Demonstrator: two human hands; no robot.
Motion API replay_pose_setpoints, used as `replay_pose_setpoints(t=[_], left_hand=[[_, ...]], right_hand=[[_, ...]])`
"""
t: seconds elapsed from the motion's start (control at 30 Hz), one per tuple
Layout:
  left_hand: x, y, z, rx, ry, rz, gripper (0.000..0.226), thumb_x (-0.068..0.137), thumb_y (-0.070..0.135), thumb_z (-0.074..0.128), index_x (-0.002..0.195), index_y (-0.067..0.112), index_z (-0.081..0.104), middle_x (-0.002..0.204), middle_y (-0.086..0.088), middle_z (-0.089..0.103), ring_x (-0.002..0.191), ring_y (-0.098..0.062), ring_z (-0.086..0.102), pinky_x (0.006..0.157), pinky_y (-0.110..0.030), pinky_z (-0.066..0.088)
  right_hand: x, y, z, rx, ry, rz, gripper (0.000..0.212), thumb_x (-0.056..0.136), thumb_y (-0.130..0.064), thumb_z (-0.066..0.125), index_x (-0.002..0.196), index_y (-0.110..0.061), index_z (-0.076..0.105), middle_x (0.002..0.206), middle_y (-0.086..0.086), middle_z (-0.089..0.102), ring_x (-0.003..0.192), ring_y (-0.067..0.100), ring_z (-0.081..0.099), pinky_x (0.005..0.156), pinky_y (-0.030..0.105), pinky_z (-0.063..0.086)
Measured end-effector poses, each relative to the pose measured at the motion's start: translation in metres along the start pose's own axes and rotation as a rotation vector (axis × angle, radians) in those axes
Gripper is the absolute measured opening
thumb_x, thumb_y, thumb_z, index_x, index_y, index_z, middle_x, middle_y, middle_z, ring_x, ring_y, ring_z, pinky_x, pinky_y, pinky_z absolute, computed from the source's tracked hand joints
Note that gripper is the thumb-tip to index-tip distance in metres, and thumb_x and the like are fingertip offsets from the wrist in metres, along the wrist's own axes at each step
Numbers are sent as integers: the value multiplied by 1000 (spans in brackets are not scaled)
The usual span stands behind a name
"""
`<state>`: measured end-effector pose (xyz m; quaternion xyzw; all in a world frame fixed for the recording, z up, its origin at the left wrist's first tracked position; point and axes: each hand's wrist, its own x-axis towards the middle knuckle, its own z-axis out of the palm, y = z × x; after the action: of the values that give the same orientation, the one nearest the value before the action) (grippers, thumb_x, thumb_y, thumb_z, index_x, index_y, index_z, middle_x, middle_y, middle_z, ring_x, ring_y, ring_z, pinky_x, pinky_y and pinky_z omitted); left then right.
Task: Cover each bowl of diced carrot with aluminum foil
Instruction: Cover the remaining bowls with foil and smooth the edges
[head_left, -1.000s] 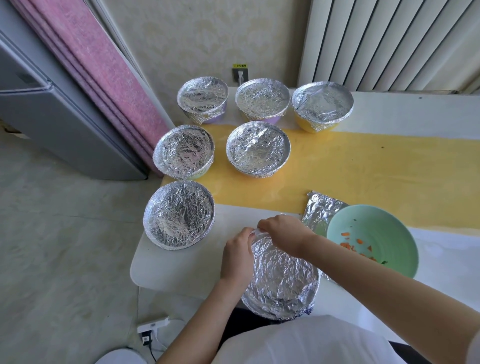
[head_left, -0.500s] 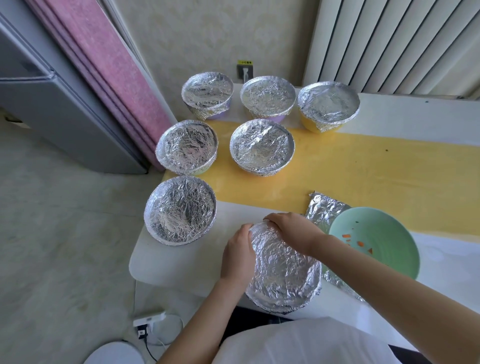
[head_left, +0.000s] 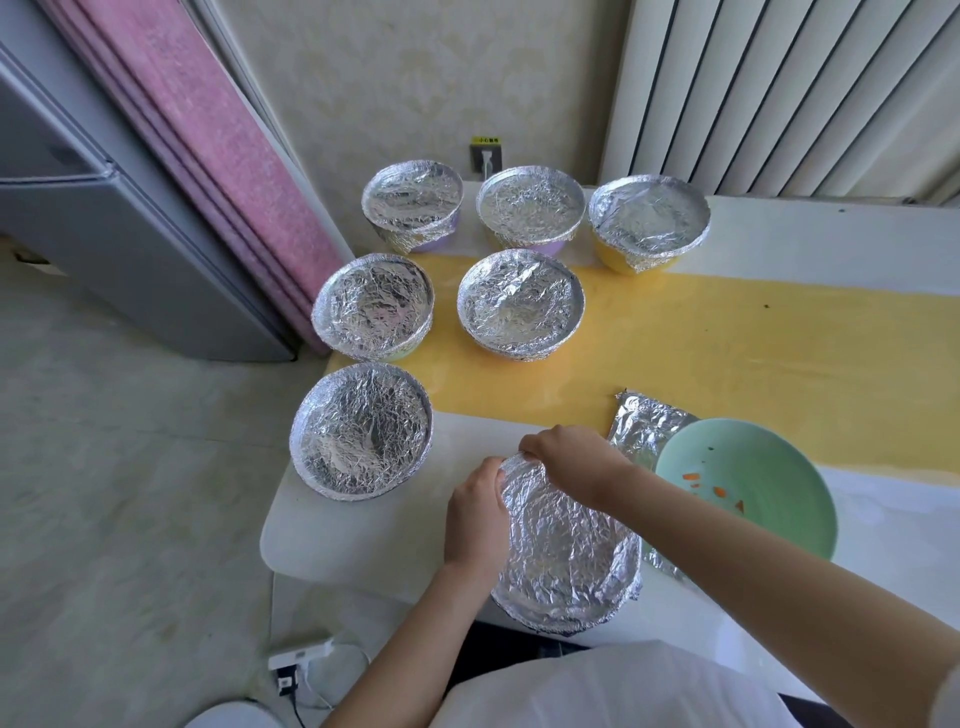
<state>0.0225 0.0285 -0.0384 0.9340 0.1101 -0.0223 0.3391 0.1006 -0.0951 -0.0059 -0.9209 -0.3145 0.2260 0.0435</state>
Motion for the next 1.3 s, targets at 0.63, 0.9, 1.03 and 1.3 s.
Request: replay_pose_setpoints(t=[0.63, 0.9, 1.03, 1.3], left_hand=[[0, 0, 1, 66, 1, 14, 24, 98, 9, 41, 114, 9, 59, 100, -11, 67, 88, -28, 62, 71, -36, 45], [-1, -1, 1, 110, -22, 18, 24, 97, 6, 41, 114, 8, 58, 102, -11, 67, 89, -28, 62, 71, -35, 43], [-2, -2, 2, 128, -34, 19, 22, 98, 7, 40, 114, 8, 56, 104, -9, 66, 89, -26, 62, 71, -35, 45], [-6, -6, 7, 141, -53, 20, 36, 95, 0, 40, 127, 12, 49, 113, -7, 63, 97, -26, 59, 77, -34, 44]], right_hand=[[8, -7, 5, -22, 6, -26, 29, 97, -5, 38, 121, -12, 51, 116, 8, 60, 104, 28, 58, 69, 29, 35], [8, -6, 7, -17, 51, -46, 40, 91, 1, 38, 125, -15, 53, 120, 7, 61, 107, 27, 57, 71, 29, 36], [7, 7, 18, 145, 52, -33, 31, 93, -2, 39, 116, -15, 56, 114, 3, 63, 99, 24, 59, 69, 29, 40], [0, 20, 28, 284, 84, 10, 39, 86, 6, 42, 115, -14, 59, 102, 8, 68, 89, 28, 62, 76, 37, 48]])
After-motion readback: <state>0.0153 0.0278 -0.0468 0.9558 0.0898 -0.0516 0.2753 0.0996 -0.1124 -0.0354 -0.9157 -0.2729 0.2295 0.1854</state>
